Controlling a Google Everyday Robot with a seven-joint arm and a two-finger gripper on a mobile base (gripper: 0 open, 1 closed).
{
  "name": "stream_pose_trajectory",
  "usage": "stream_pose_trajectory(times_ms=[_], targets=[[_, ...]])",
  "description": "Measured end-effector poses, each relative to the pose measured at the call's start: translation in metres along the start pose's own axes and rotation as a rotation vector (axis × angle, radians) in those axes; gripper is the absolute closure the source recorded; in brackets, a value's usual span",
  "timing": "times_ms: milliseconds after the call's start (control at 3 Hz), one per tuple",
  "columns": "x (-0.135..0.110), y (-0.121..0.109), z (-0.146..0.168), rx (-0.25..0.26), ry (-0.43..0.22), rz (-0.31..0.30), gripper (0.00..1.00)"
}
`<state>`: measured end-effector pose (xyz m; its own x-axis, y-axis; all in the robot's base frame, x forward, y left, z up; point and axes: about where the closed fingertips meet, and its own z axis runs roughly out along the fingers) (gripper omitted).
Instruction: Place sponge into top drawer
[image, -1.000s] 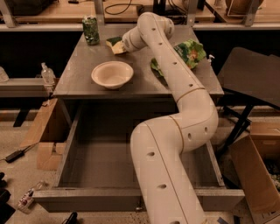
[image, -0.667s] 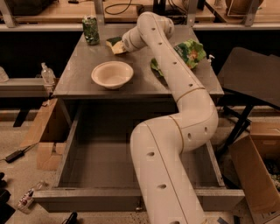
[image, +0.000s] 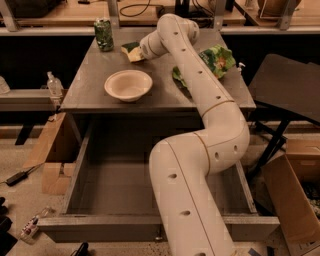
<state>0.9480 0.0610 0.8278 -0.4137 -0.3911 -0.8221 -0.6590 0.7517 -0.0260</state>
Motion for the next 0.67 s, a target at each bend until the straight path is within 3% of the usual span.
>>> stream_pose_trajectory(times_ms=[667], targets=[[-0.0001, 0.0001, -0.0002, 0.000, 0.000, 0.000, 1.00]])
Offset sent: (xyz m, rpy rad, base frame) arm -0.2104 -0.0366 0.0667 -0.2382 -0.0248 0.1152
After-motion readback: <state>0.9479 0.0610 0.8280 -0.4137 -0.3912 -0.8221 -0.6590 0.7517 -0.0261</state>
